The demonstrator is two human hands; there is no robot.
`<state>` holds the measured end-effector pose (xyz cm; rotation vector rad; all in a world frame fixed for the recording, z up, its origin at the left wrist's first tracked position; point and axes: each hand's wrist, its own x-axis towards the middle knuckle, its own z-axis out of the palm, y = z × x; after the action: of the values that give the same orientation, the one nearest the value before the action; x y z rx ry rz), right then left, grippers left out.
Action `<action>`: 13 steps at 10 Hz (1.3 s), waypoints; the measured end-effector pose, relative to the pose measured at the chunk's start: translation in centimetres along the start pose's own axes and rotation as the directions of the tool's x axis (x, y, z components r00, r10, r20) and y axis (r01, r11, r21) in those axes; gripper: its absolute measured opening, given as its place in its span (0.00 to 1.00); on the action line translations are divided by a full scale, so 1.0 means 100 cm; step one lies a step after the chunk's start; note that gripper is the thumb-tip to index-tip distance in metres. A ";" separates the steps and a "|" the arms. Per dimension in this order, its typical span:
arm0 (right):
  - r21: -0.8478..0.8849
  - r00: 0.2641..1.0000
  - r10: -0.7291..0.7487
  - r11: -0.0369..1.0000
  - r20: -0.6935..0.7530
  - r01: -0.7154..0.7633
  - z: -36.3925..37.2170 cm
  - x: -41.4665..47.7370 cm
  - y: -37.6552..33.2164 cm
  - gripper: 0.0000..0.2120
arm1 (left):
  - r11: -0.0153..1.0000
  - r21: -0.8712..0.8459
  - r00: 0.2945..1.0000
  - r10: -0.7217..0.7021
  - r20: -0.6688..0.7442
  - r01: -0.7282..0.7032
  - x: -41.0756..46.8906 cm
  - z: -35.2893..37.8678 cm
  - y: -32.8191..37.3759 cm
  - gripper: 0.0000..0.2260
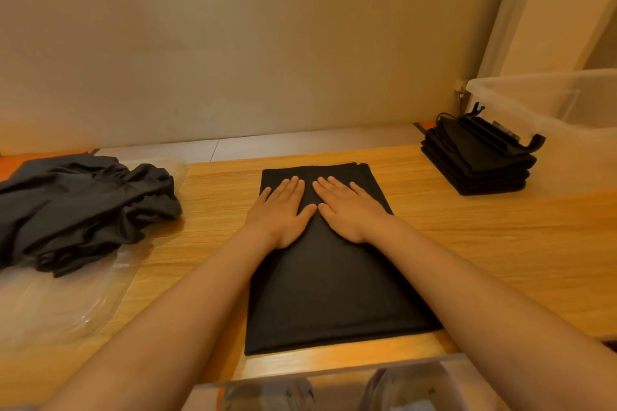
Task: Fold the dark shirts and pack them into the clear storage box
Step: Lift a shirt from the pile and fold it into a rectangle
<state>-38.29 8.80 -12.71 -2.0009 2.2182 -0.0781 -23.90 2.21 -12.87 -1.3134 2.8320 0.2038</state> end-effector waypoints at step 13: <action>-0.108 0.999 0.004 0.994 -0.044 -0.009 -0.027 0.065 0.030 0.26 | 0.997 -0.061 0.995 0.047 -0.084 -0.052 0.048 -0.016 -0.015 0.28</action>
<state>-42.25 2.49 -10.94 -2.0659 2.3027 -0.0004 -25.77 -2.58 -11.82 -1.2936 2.9525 0.2478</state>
